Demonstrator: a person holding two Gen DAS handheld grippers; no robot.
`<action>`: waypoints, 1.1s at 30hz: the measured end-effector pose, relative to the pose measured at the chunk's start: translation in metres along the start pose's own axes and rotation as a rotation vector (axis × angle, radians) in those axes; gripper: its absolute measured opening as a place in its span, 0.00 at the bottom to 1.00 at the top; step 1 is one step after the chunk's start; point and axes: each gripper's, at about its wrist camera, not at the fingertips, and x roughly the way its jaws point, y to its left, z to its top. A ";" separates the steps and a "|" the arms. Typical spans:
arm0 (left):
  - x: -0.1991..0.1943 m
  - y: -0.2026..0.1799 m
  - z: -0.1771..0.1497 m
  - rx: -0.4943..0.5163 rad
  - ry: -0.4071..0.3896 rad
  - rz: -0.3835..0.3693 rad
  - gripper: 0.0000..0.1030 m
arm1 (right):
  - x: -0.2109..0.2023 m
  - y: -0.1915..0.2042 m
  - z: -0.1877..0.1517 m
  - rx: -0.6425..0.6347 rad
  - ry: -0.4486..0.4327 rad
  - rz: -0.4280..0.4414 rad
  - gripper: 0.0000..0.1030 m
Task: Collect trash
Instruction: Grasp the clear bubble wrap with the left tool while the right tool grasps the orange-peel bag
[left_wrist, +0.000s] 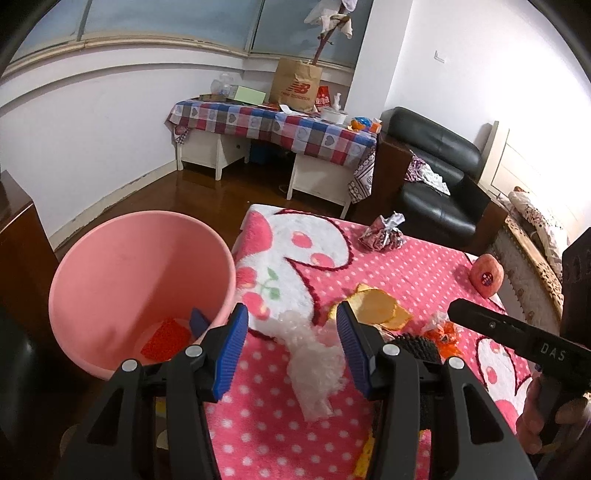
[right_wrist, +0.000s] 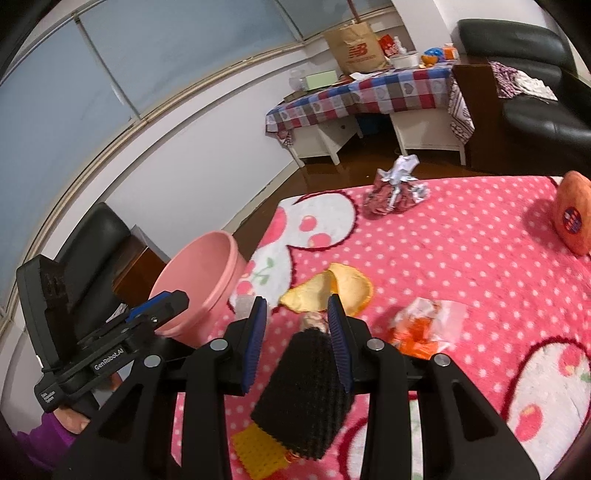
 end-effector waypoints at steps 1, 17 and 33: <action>0.000 -0.003 0.000 0.003 0.000 -0.001 0.48 | -0.002 -0.003 -0.001 0.004 -0.003 -0.002 0.34; -0.003 -0.031 -0.013 0.077 0.027 -0.026 0.48 | -0.025 -0.058 -0.012 0.106 -0.037 -0.067 0.34; 0.036 -0.035 -0.034 0.136 0.125 0.070 0.48 | -0.026 -0.088 -0.023 0.160 -0.021 -0.088 0.34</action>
